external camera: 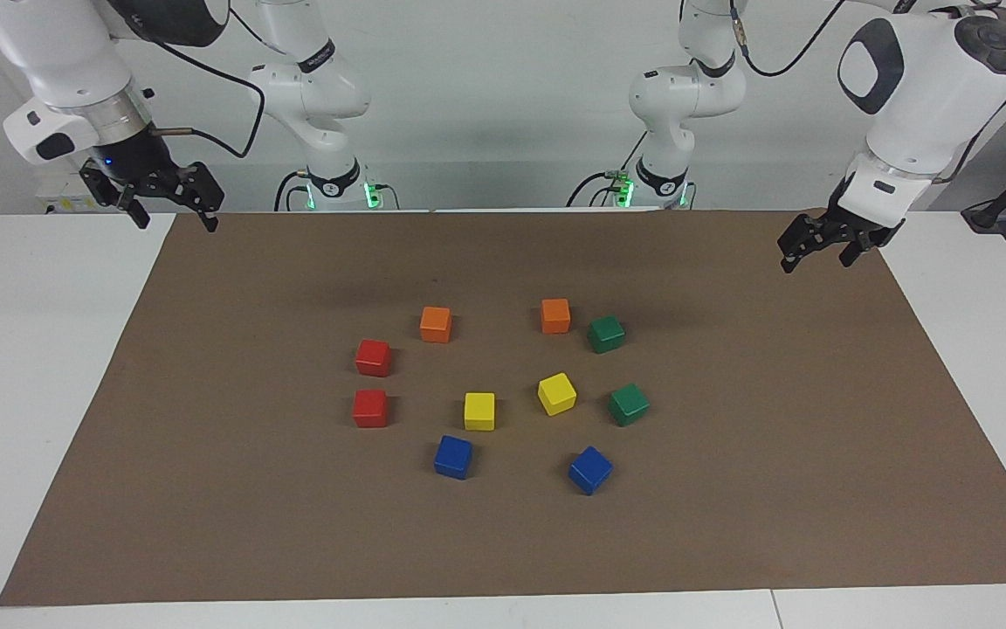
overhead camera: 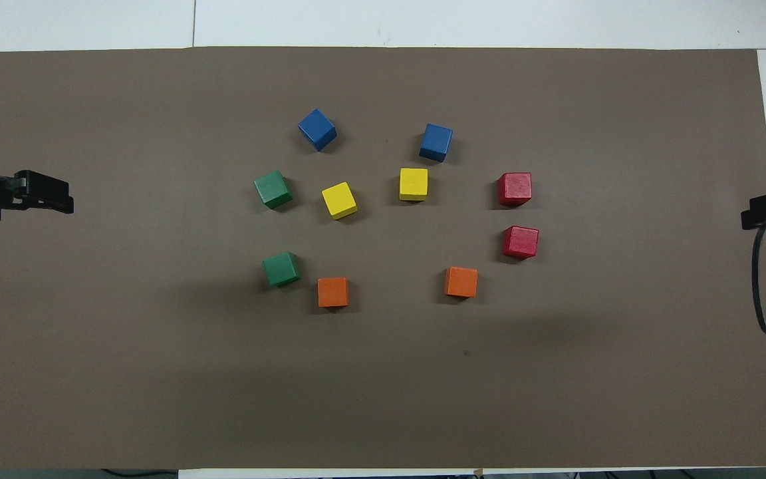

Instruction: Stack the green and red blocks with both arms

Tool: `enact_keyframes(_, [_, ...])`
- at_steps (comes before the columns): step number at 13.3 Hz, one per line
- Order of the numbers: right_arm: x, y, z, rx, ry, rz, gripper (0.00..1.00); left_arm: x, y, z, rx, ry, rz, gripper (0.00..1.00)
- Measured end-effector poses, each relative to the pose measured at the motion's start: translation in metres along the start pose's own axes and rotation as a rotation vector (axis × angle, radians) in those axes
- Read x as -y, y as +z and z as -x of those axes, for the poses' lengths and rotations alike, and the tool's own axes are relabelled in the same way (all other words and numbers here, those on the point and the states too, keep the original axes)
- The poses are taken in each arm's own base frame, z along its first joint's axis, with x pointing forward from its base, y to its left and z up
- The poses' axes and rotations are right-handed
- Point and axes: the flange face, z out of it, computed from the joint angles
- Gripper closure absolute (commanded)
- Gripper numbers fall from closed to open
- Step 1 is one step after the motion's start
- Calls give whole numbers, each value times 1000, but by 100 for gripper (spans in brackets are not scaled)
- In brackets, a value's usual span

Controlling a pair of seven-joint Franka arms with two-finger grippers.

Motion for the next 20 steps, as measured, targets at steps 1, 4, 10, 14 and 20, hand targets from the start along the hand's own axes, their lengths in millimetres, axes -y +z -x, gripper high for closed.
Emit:
enact_keyframes(1, [0, 0, 0, 0, 0, 0, 0, 0, 0, 0, 0, 0, 0, 0])
enact_keyframes(4, [0, 0, 0, 0, 0, 0, 0, 0, 0, 0, 0, 1, 0, 0])
enact_keyframes(10, [8, 2, 0, 3, -12, 0, 0, -4, 3, 1, 6, 7, 0, 0])
enact_keyframes(14, [65, 35, -10, -32, -1, -2, 0, -16, 15, 5, 15, -3, -2, 0])
enact_keyframes(20, [149, 120, -28, -72, 54, -16, 0, -134, 80, 2, 2, -185, 4, 0])
